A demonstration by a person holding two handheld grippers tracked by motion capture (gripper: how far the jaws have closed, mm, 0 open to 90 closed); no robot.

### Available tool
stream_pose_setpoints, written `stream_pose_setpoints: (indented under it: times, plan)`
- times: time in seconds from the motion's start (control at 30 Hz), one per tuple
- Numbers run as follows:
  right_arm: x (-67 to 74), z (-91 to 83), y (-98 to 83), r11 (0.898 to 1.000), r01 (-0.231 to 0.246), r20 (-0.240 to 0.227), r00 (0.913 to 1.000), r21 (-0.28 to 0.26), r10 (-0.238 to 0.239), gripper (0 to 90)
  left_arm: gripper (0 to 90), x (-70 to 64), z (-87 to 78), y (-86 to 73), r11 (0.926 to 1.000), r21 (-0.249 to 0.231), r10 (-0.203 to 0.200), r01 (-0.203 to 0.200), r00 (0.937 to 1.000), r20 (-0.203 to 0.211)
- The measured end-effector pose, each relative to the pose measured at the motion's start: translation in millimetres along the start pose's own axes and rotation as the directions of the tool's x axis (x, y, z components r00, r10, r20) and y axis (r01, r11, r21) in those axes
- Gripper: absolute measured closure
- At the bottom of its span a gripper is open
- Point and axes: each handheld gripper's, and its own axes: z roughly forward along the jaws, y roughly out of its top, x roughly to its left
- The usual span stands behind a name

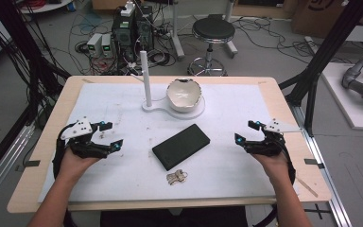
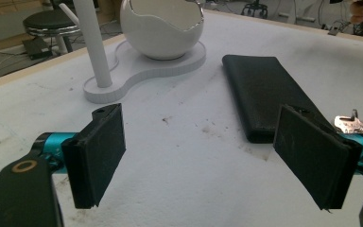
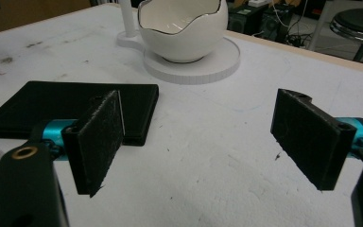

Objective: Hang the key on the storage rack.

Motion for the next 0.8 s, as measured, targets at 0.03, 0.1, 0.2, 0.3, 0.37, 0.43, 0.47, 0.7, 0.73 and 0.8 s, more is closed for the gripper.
stream_pose_setpoints:
  times: [0.03,0.1,0.2,0.3,0.37,0.43,0.47,0.7,0.73,0.8]
  plan:
    - [0.0,0.3,0.0,1.0,-0.004,-0.006,1.0,0.003,0.004,18.2,17.5,0.4,-0.2,-0.1,1.0,-0.001,-0.002,0.002,1.0,0.0]
    - [-0.1,1.0,-0.3,1.0,-0.008,-0.016,0.9998,0.006,0.008,18.2,17.5,0.7,-0.3,-0.2,1.0,-0.003,-0.004,0.004,1.0,-0.003]
    - [-0.4,2.5,-0.6,1.0,-0.024,-0.024,0.9994,0.013,0.025,18.2,17.5,2.2,-0.6,-0.8,0.9999,0.0,-0.013,0.013,0.9999,-0.007]
    - [0.5,4.4,-1.0,0.998,-0.055,-0.029,0.998,0.036,0.056,18.1,17.5,2.0,-0.6,-1.8,0.9999,0.008,-0.015,0.015,0.9999,-0.004]
    - [3.5,5.9,-0.7,0.998,-0.045,-0.033,0.9984,0.051,0.046,18.1,17.5,2.0,-0.9,-2.3,0.9999,0.007,-0.014,0.014,0.9999,-0.003]
    - [8.3,7.7,0.4,0.997,-0.041,-0.046,0.998,0.058,0.044,18.2,17.5,2.0,-1.6,-2.3,0.9999,0.004,-0.014,0.014,0.9999,-0.002]
    - [11.9,9.1,0.9,0.997,-0.039,-0.056,0.9975,0.067,0.043,18.2,17.5,1.8,-1.8,-2.7,0.9999,0.002,-0.017,0.017,0.9999,0.001]
    - [47.7,25.4,7.2,0.993,0.053,-0.194,0.9805,0.106,-0.032,18.2,17.5,2.8,-2.1,-3.9,0.9997,0.003,-0.023,0.023,0.9997,-0.001]
    - [53.4,27.9,7.8,0.991,0.061,-0.208,0.9774,0.118,-0.035,18.2,17.5,2.8,-2.4,-3.8,0.9997,0.002,-0.023,0.023,0.9997,-0.002]
    - [63.6,33.8,8.3,0.986,0.087,-0.248,0.9675,0.144,-0.049,18.2,17.5,3.2,-2.9,-4.0,0.9997,0.003,-0.024,0.024,0.9997,-0.006]
